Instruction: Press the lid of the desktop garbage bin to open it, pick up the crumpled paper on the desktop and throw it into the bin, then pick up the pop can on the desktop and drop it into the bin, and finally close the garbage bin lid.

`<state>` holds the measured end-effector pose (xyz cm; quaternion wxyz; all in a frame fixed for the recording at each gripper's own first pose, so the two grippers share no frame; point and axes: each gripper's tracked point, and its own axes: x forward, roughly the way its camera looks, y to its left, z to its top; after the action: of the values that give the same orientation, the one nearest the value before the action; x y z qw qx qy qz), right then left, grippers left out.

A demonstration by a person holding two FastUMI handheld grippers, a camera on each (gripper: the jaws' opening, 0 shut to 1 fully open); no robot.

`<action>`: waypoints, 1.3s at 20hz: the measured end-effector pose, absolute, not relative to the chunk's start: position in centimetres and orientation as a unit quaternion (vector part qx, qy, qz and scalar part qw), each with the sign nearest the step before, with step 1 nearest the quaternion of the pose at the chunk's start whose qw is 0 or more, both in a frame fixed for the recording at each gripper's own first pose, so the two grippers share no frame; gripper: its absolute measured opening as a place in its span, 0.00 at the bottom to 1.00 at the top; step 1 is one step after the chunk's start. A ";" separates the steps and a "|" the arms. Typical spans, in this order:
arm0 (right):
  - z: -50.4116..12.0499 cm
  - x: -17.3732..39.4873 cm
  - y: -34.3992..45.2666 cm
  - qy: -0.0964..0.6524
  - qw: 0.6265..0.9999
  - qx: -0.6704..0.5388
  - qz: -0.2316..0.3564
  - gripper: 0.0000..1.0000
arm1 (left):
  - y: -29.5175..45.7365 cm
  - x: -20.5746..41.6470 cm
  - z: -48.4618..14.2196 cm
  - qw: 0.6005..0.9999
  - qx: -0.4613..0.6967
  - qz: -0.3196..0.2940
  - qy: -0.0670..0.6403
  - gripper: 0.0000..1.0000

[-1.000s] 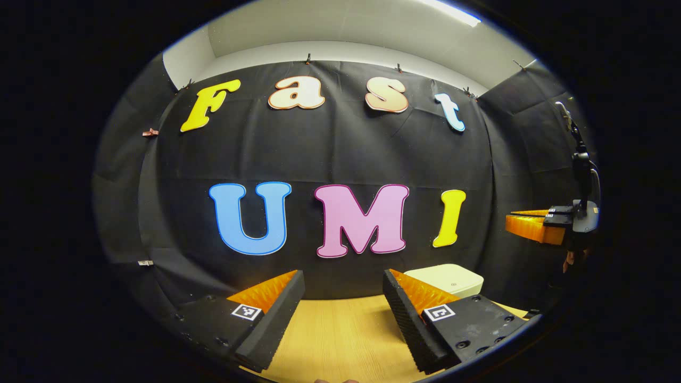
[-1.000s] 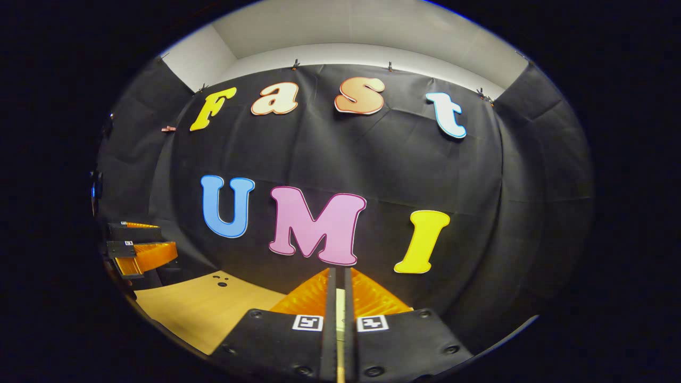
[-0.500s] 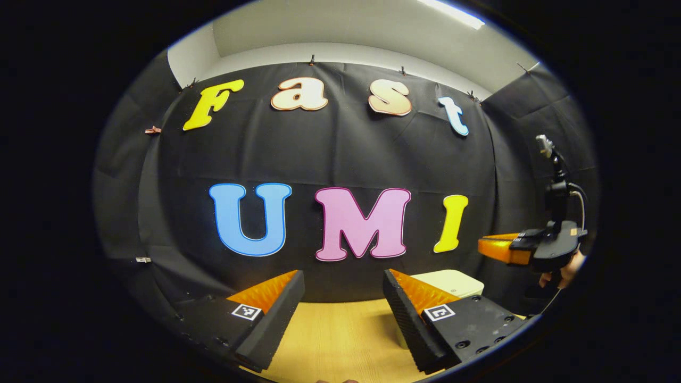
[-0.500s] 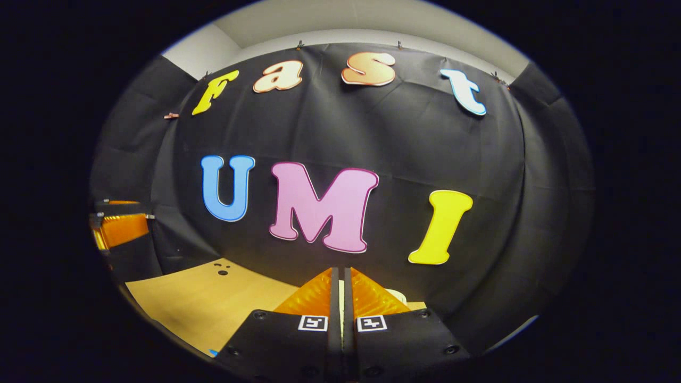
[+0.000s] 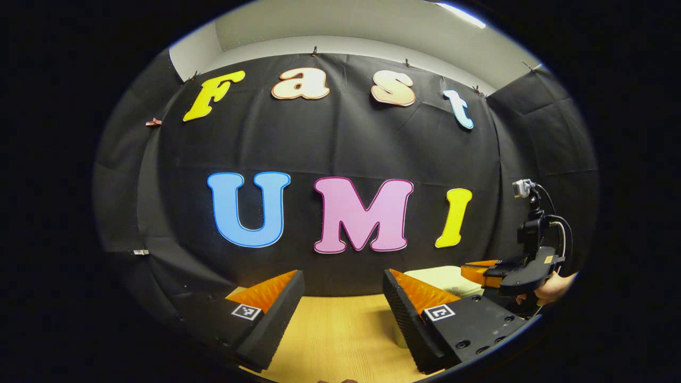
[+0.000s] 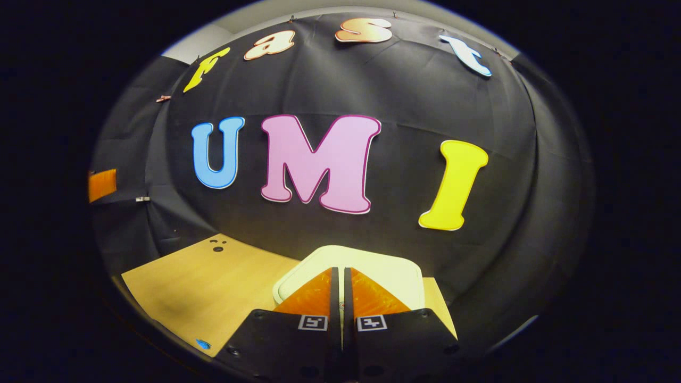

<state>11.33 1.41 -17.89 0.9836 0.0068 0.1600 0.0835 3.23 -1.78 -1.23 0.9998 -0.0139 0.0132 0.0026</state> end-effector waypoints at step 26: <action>-19.8 12.3 0.4 0.161 0.984 0.035 0.068 0.05 | -1.4 2.8 -2.5 0.999 -0.029 0.015 0.032 0.95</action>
<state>12.28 0.44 -19.79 0.9840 0.0352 0.1609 0.0683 2.83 -1.43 -2.54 0.9989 -0.0295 0.0325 0.0149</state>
